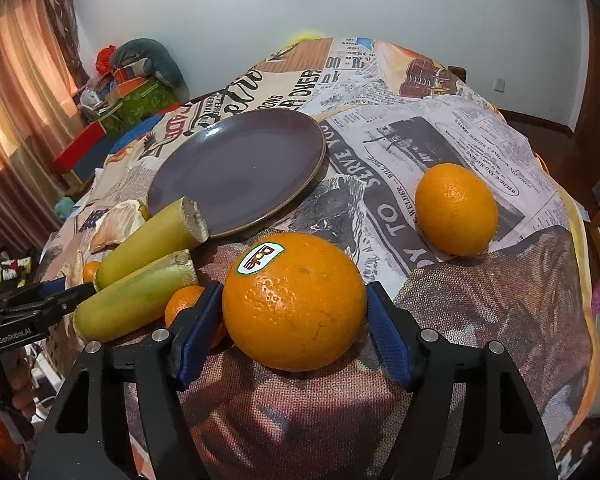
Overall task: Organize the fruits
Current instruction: 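Grasp the stickered large orange with the right tool while the left grasps a pomelo segment, then carry both fruits onto the dark plate and open both tools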
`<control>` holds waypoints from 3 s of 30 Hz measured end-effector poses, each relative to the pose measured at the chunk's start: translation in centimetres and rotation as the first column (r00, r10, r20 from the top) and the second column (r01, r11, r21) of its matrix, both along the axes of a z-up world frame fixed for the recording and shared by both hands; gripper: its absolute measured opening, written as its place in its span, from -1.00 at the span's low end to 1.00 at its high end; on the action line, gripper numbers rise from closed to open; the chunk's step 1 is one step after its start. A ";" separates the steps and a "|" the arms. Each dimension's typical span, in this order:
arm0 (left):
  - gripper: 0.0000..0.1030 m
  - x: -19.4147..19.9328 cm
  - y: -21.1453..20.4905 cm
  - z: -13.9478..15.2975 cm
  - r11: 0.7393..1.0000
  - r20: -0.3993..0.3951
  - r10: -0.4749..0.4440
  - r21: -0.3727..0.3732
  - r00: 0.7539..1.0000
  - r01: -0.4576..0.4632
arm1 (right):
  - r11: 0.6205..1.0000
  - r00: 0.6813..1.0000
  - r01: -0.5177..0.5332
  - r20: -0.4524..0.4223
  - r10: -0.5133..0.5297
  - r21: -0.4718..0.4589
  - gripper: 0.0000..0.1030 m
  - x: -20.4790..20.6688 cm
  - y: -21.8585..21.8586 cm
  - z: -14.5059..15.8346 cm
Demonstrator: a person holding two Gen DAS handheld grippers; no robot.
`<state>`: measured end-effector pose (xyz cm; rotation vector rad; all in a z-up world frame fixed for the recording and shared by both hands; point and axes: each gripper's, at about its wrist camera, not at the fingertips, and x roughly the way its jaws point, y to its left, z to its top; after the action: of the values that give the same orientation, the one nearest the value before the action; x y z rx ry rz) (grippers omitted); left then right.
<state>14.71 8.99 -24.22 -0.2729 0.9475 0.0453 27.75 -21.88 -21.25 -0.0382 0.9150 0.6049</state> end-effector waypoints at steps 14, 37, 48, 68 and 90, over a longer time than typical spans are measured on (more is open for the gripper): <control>-0.19 -1.0 0.5 2.6 1.000 0.053 0.005 -0.018 0.999 -0.004 | 1.000 0.999 0.026 0.029 -0.026 0.001 0.29 -0.1 -0.6 1.0; -0.21 0.8 0.0 11.5 0.997 0.309 -0.026 0.073 0.951 0.003 | 0.996 0.977 0.050 0.203 -0.064 0.074 0.29 0.4 -0.7 7.2; -0.21 4.6 -0.2 13.3 0.994 0.365 -0.062 0.104 0.929 0.026 | 0.996 0.958 0.033 0.280 -0.055 0.085 0.29 2.3 1.0 9.1; -0.21 13.0 0.2 10.3 0.990 0.314 -0.110 0.115 0.943 0.077 | 0.998 0.956 -0.009 0.294 -0.008 0.058 0.29 7.6 5.5 7.7; -0.21 20.5 1.5 3.4 0.986 0.082 -0.162 0.041 0.983 0.159 | 0.987 0.986 -0.138 0.088 0.145 -0.079 0.29 13.1 10.3 1.6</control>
<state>35.23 10.52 -20.81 -0.1647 0.8805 -0.0979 40.84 -11.60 -19.66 -0.1965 0.8474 0.6962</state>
